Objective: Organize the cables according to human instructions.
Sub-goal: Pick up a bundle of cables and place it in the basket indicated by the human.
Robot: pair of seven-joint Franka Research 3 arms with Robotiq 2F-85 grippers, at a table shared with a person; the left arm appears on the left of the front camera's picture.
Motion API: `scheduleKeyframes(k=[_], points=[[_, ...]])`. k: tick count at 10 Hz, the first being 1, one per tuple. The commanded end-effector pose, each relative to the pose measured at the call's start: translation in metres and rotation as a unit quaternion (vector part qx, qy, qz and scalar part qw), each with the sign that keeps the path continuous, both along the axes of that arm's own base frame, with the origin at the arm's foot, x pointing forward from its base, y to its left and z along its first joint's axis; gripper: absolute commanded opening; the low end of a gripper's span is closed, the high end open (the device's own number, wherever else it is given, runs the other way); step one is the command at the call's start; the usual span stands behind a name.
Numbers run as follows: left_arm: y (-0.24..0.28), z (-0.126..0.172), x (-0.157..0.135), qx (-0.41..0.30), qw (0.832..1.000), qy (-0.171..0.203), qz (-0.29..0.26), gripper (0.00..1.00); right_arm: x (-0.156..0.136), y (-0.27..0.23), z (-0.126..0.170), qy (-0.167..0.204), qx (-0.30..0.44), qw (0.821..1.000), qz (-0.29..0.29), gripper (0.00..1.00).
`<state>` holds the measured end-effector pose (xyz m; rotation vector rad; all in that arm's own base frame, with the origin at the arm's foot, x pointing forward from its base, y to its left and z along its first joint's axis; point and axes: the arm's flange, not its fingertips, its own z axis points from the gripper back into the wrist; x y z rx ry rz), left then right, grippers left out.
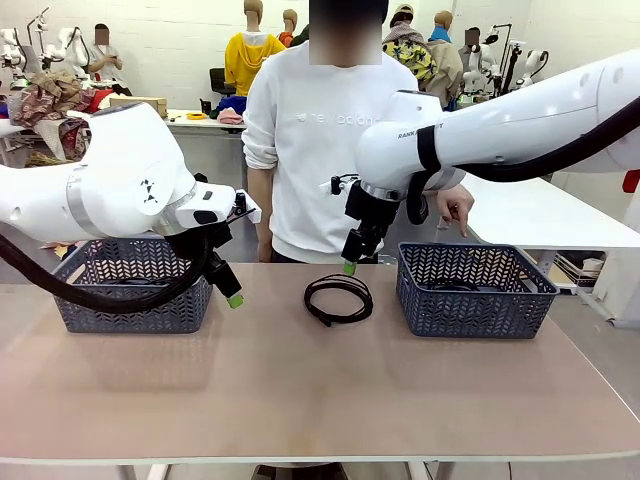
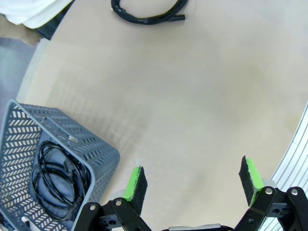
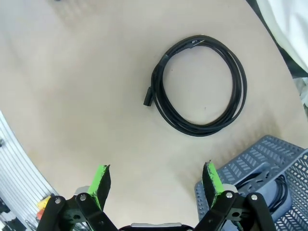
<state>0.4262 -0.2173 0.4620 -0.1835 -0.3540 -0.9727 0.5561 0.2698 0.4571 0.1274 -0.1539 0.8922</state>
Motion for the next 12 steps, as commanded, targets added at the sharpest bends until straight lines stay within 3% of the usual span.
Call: scheduleKeyframes(k=[1,3,8,12], points=[[0.002,0.0,0.0,0.0,1.0,0.0,0.004,1.0,0.015,0.025,-0.009,0.009,0.008,0.998,-0.063,1.0],[0.002,0.0,0.0,0.0,1.0,0.0,0.004,1.0,0.026,0.046,-0.024,0.016,0.011,0.996,-0.086,1.0],[0.002,0.0,0.0,0.0,1.0,0.0,0.004,1.0,0.043,0.085,-0.068,-0.017,-0.06,0.98,-0.187,1.0],[0.002,0.0,0.0,0.0,1.0,0.0,0.004,1.0,0.05,0.097,-0.096,-0.02,-0.073,0.975,-0.209,1.0]])
